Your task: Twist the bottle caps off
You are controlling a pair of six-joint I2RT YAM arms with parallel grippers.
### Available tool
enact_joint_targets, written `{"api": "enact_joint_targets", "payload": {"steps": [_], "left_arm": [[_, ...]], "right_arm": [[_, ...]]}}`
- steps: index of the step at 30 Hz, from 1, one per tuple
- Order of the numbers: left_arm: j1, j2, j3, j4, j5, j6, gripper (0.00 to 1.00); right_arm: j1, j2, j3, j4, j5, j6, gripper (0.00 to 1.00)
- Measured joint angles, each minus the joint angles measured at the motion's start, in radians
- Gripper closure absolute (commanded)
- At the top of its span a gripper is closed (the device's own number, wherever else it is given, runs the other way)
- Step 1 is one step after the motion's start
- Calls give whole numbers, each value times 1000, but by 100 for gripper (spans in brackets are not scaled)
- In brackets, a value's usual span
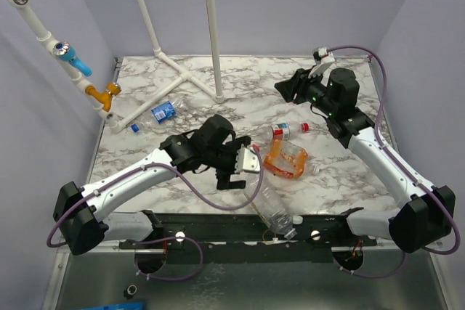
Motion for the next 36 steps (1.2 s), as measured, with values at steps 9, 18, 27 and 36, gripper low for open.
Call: {"api": "enact_joint_targets", "payload": {"steps": [9, 18, 27, 36], "left_arm": [[-151, 56, -39, 8, 27, 277, 1], [-198, 136, -103, 74, 33, 422, 1], [-238, 209, -90, 132, 47, 454, 1], [-245, 372, 39, 176, 53, 389, 1]], "right_arm": [[0, 1, -46, -35, 68, 46, 45], [0, 6, -49, -98, 122, 77, 41], [0, 5, -56, -130, 143, 103, 40], [0, -57, -87, -183, 149, 132, 40]]}}
